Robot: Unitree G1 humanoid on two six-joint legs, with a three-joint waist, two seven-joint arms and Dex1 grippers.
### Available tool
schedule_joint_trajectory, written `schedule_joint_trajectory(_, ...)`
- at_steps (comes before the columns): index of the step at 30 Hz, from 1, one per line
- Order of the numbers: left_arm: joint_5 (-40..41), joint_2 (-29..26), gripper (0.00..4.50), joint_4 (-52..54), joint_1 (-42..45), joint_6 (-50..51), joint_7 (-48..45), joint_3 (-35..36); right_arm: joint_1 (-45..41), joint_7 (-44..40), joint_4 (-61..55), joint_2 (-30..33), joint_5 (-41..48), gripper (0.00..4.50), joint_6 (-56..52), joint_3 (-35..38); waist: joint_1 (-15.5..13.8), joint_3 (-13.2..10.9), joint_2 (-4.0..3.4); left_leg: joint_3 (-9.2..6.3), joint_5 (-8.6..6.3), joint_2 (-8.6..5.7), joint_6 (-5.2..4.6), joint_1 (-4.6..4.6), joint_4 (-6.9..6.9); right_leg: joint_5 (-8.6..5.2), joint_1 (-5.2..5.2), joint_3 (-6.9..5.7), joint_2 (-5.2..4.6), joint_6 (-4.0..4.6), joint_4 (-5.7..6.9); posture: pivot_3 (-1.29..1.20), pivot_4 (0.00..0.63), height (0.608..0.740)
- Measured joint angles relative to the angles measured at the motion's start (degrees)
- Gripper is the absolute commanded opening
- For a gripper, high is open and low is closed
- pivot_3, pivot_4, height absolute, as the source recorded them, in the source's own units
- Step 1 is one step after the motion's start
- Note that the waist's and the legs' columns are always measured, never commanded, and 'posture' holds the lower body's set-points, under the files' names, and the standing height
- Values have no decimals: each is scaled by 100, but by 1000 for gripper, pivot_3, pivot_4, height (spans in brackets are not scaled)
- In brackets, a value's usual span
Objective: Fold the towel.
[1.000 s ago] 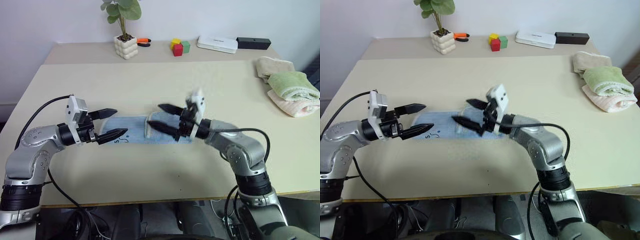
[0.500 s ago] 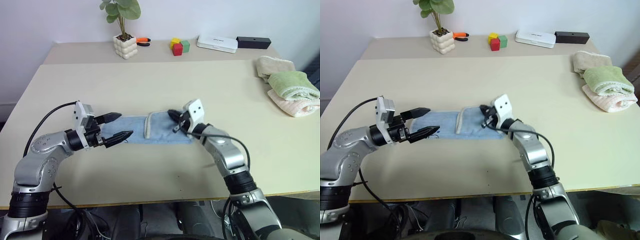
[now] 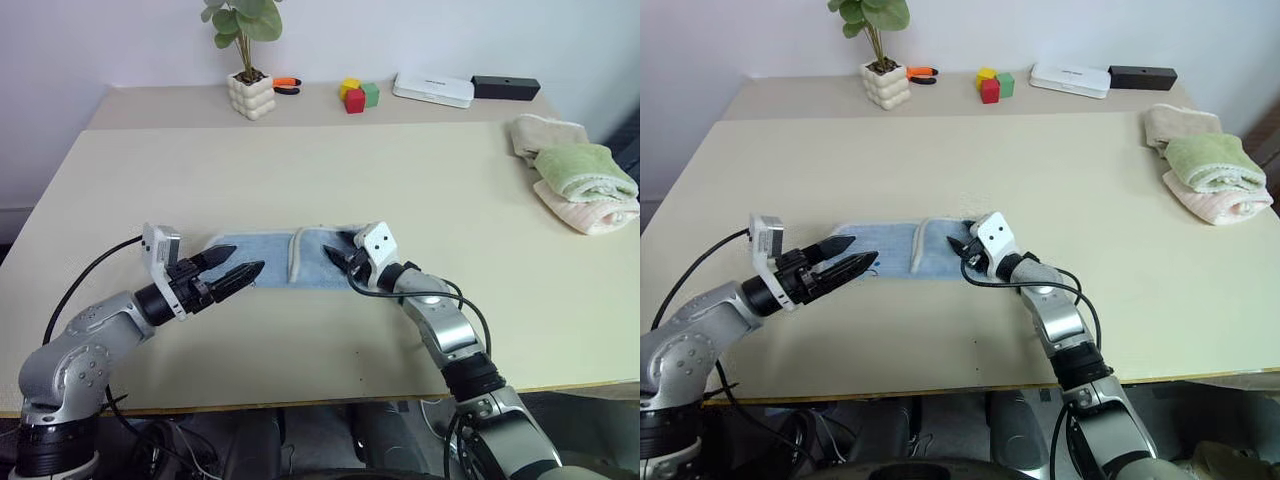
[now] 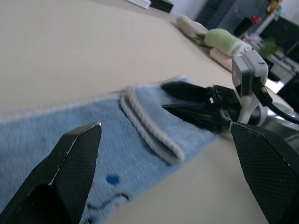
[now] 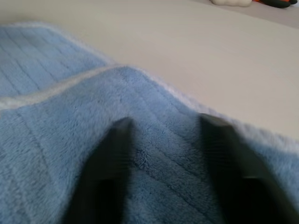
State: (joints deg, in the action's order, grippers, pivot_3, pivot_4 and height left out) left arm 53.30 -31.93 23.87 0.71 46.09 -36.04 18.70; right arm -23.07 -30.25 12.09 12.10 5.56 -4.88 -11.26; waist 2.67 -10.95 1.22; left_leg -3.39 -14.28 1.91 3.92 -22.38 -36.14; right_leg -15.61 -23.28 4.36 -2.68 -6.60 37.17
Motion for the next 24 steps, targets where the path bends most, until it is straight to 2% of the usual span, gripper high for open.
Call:
schedule_joint_trajectory(1,166,75,4500,84,-115,117,182,56,-16,-75,-13,7,59,4233,-45,45,-3,0,0,-1,0,0,0,0,0,0,0,-1,0,0,0,0,150,740)
schedule_joint_trajectory(2,363,153,4500,151,-222,243,386,103,-21,-167,-57,22,156,4449,-110,95,-6,0,-1,-1,0,0,0,0,0,0,0,-1,0,0,1,0,150,740)
schedule_joint_trajectory(5,1115,497,4500,173,-263,471,1292,419,-27,-797,-398,265,636,4449,-367,218,-28,-5,-2,-4,0,-1,0,-5,-5,1,1,-3,-3,-1,0,0,150,740)
schedule_joint_trajectory(11,2278,542,4500,481,-509,522,2611,758,-247,-1888,-1289,1286,1508,4449,-1036,743,-22,-5,0,-5,0,-2,1,-3,-1,0,2,-3,-2,0,-3,0,150,740)
schedule_joint_trajectory(14,2985,524,4500,650,-999,566,3209,746,-131,-2793,-1957,2346,2217,4449,-1920,841,-25,-8,-6,-4,0,-2,0,-4,-2,-1,1,-2,-4,2,-5,0,150,740)
schedule_joint_trajectory(16,3450,454,4500,655,-1224,565,3596,743,-100,-3151,-2191,2776,2445,4449,-2188,1007,-27,-8,-2,-5,-1,-2,0,-2,-3,-10,1,-2,-2,19,-5,0,150,740)
schedule_joint_trajectory(21,4459,247,4500,759,-1476,227,4378,734,-85,-3389,-2360,2958,2677,4449,-2354,1126,-19,-8,-2,1,0,-2,0,0,-6,-18,2,5,0,34,-8,0,150,740)
schedule_joint_trajectory(24,4772,299,4500,787,-1767,-49,4765,670,-81,-3313,-2366,2945,2654,4449,-2342,1126,-33,-8,-1,2,0,-2,0,-3,-5,-20,2,5,-1,38,-14,0,150,740)
